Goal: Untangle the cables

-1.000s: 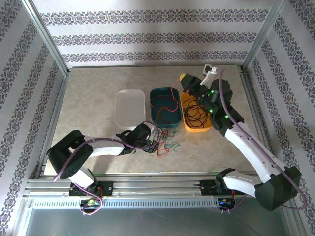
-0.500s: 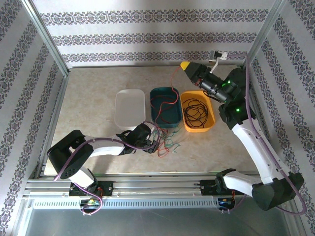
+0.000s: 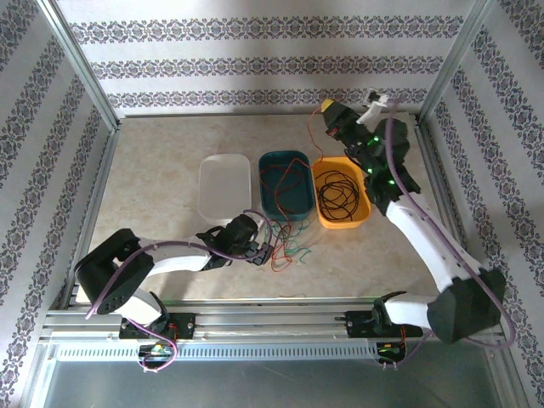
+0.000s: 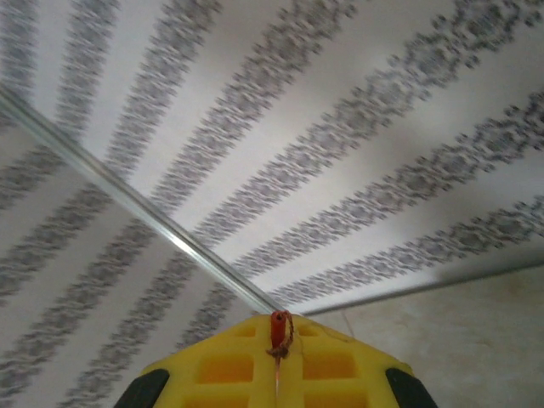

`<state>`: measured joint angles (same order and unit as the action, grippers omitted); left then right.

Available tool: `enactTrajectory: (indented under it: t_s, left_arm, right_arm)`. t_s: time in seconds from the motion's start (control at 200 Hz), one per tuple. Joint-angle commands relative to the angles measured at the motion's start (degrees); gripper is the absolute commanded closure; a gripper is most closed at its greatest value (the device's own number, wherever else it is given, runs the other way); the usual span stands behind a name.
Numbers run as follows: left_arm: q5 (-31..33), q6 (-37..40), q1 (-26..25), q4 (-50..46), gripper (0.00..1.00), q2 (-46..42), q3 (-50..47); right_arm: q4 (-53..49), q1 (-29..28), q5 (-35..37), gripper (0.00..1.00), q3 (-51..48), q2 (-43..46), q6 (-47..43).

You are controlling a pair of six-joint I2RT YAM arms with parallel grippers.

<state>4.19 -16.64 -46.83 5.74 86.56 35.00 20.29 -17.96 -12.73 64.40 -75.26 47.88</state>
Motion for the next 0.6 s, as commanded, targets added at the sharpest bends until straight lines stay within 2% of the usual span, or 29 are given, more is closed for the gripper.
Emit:
enactTrajectory:
  t_s: [0.0,0.21,0.38,0.41,0.485,0.535,0.595]
  left_arm:
    - [2.6,-1.5,-0.6,1.7,0.02,-2.6,-1.1]
    - [3.8,-2.2,-0.6,1.0,0.01,-3.6,-1.4]
    - [4.9,-2.5,-0.6,1.2,0.00,-3.9,-2.0]
    - [5.1,-2.5,-0.6,1.2,0.00,-3.9,-2.0]
    - [5.5,-2.8,-0.6,1.2,0.00,-4.0,-2.1]
    - [6.1,-3.2,-0.5,1.2,0.00,-4.4,-2.1]
    - [6.9,-3.7,-0.5,1.4,0.00,-5.1,-2.3]
  right_arm:
    - [2.7,-2.6,3.4,1.00,-0.6,-5.7,-7.8]
    - [1.7,-5.9,2.7,1.00,-3.2,-15.0,-8.3]
    - [-8.2,-7.4,1.3,1.00,-1.1,-21.9,-7.6]
    - [-10.5,-7.4,1.0,0.92,-0.2,-23.2,-7.5]
    - [-15.1,-7.4,0.0,0.65,1.9,-25.3,-8.2]
    - [-16.8,-7.5,0.6,0.53,2.1,-25.3,-8.8]
    - [-18.0,-7.5,2.6,0.44,1.5,-23.8,-9.7]
